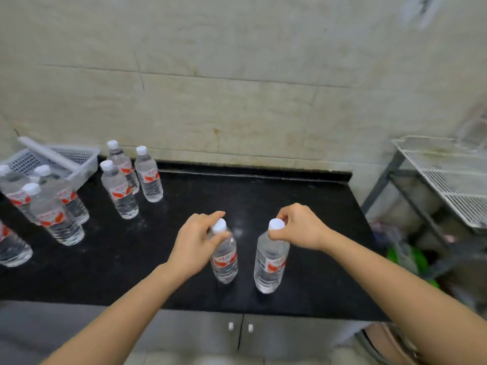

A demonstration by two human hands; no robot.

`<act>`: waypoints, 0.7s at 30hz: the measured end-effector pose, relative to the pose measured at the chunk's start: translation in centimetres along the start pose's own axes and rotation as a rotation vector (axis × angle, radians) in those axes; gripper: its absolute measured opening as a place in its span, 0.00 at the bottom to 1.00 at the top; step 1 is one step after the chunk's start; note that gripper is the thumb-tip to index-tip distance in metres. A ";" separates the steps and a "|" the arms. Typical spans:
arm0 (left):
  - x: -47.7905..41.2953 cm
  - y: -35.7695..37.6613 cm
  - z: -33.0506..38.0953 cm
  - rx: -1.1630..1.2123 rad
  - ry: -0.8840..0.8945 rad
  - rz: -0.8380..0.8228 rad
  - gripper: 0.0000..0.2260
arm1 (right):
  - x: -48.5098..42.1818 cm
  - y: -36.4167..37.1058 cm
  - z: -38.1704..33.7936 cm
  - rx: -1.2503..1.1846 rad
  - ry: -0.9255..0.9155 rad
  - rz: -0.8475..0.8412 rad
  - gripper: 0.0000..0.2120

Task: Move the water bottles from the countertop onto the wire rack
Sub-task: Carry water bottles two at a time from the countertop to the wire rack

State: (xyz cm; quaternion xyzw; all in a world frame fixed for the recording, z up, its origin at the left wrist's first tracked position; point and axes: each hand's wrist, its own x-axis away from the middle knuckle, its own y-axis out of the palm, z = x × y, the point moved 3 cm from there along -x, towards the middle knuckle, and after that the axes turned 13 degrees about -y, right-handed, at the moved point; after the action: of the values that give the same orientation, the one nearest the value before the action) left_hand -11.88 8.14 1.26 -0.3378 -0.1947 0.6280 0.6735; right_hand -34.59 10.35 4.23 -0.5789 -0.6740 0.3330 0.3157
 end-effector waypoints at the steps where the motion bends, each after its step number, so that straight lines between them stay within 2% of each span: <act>1: 0.0 1.2 2.3 0.023 0.040 -0.003 0.20 | 1.3 -1.6 0.9 -0.004 0.004 0.032 0.12; 5: -0.1 5.5 11.9 0.094 0.147 0.015 0.19 | 6.1 -9.2 4.6 -0.016 0.005 0.185 0.10; 11: 0.8 10.6 26.4 0.317 0.145 0.037 0.16 | 12.8 -21.8 10.0 -0.013 -0.023 0.429 0.11; 17: -0.4 14.3 38.7 0.619 0.179 -0.051 0.17 | 18.3 -33.5 14.5 0.001 -0.025 0.645 0.13; 21: -1.6 17.2 46.5 0.655 0.270 -0.053 0.16 | 21.4 -39.6 18.4 0.019 -0.004 0.772 0.12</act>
State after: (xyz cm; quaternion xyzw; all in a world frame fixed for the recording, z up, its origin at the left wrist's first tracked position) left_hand -56.30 16.06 21.82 -0.1785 0.0991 0.5892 0.7818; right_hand -74.91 25.78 26.63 -0.7865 -0.4038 0.4348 0.1709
